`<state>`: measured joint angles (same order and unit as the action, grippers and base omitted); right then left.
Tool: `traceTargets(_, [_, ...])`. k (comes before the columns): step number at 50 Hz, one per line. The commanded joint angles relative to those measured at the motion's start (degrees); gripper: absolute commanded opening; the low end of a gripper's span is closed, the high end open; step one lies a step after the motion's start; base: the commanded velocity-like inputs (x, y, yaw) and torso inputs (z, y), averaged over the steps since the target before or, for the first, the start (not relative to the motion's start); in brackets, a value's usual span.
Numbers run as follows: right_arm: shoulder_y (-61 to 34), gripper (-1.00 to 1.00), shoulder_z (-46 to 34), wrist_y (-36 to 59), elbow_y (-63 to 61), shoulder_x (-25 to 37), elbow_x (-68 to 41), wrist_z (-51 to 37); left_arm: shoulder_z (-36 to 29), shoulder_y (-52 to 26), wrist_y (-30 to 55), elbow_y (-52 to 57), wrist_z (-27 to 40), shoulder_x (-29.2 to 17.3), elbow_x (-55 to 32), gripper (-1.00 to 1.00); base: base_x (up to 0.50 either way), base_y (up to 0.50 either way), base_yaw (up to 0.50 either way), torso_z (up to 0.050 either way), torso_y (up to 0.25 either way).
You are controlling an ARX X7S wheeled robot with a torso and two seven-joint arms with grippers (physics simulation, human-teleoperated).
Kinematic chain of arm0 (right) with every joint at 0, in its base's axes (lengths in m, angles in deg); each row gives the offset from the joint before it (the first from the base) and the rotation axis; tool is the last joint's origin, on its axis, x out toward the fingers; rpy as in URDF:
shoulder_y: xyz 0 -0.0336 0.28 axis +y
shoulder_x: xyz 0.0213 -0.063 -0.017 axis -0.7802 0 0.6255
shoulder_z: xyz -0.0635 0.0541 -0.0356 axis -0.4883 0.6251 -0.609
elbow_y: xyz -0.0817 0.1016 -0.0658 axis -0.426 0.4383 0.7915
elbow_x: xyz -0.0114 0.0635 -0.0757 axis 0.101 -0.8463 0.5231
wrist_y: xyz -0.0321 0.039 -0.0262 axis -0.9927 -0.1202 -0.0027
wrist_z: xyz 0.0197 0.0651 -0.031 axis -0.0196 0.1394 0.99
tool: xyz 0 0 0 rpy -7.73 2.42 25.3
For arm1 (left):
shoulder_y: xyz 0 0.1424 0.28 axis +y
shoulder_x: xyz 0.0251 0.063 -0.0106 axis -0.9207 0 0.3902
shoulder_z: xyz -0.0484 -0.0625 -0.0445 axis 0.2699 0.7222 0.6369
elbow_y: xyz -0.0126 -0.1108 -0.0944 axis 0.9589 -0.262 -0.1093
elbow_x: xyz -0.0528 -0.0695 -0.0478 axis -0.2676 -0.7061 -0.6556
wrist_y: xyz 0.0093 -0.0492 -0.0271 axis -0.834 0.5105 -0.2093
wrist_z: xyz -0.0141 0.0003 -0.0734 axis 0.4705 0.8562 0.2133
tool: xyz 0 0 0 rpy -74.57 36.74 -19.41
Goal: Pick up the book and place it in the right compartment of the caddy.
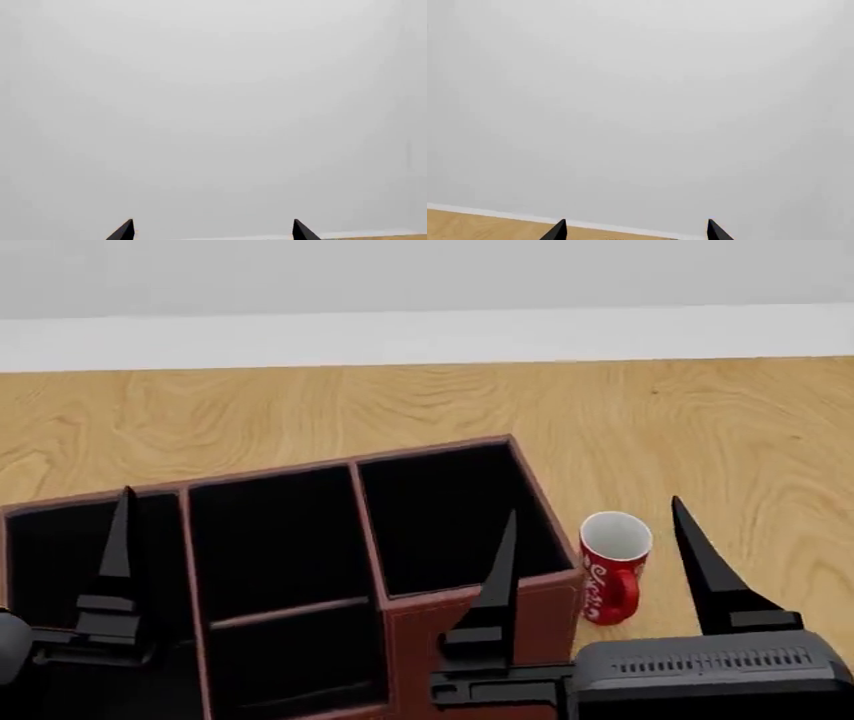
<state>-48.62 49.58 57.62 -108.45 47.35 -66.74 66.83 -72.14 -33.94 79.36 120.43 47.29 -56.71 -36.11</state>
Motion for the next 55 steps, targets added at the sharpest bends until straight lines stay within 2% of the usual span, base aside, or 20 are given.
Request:
traceTargets(1, [0.4,1.00,0.6,-0.5,-0.3,0.1,-1.0,-0.8,-0.4,0.1,0.0,0.2,0.4,-0.5,-0.5,1.00,0.00,0.00,-0.50,0.000,0.000])
traceTargets(55, [0.4,1.00,0.0,-0.4,-0.4,1.5,-4.3,-2.7,-1.0,-0.5,1.2,1.5,4.0,-3.2,-4.4,1.00,0.00,0.00,-0.50,0.000,0.000])
